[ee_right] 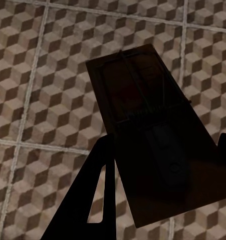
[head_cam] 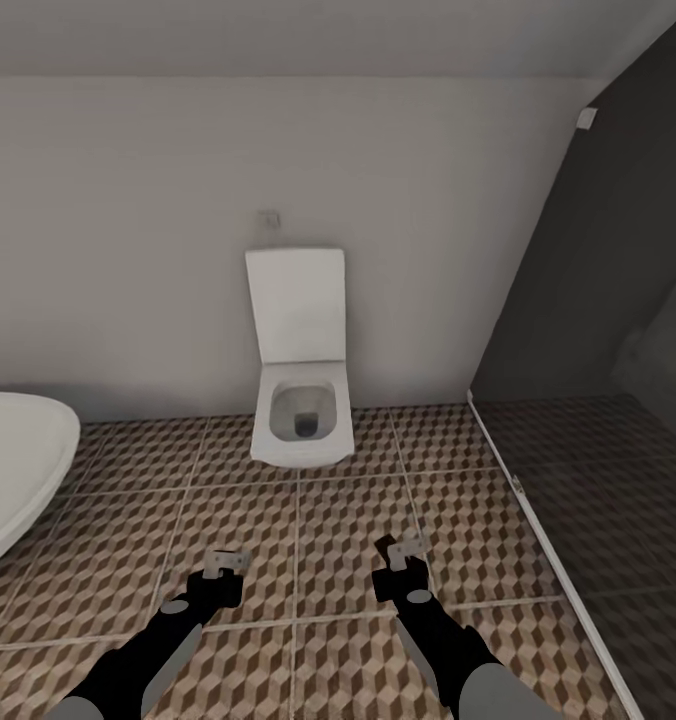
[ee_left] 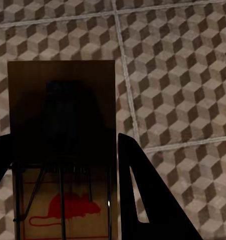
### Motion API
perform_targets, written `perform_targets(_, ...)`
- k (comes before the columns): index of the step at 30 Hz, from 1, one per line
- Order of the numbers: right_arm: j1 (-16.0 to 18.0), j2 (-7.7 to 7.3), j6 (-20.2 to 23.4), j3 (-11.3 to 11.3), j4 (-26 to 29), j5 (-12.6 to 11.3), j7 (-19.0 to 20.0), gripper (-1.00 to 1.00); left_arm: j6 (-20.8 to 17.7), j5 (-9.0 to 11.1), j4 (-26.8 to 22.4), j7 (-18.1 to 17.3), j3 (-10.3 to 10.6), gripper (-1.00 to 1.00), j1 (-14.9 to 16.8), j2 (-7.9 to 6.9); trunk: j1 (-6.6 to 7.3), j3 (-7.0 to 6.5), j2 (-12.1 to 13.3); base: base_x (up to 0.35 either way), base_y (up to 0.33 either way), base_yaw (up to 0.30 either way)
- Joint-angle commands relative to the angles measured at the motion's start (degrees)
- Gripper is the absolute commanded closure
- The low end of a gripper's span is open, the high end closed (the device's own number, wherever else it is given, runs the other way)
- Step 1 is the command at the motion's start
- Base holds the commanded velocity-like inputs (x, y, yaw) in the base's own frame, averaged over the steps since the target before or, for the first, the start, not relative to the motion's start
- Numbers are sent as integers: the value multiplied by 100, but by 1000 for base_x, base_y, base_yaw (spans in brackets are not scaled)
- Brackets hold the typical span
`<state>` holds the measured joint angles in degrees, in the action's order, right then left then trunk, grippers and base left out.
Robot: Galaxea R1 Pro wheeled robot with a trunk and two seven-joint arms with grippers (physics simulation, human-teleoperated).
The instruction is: Take the four mousetraps from the cabinet in the bathroom and place them on the bathroom floor. Make sure all four end up on the same floor surface, and ensure that at least two of them are either under or directly next to the same bathroom sink.
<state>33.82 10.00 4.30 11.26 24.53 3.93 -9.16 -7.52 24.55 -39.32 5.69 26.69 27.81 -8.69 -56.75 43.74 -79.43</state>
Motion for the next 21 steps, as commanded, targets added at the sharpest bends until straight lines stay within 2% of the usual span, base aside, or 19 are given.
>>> perform_targets(1,2,0,44,25,8,37,-51,100,-21,41,-8,65,47,100,5,-10,-22,33,-44,0,0,0)
perform_targets(21,2,0,44,25,8,37,-51,100,-21,41,3,73,47,100,5,-10,-462,578,-846,0,0,0)
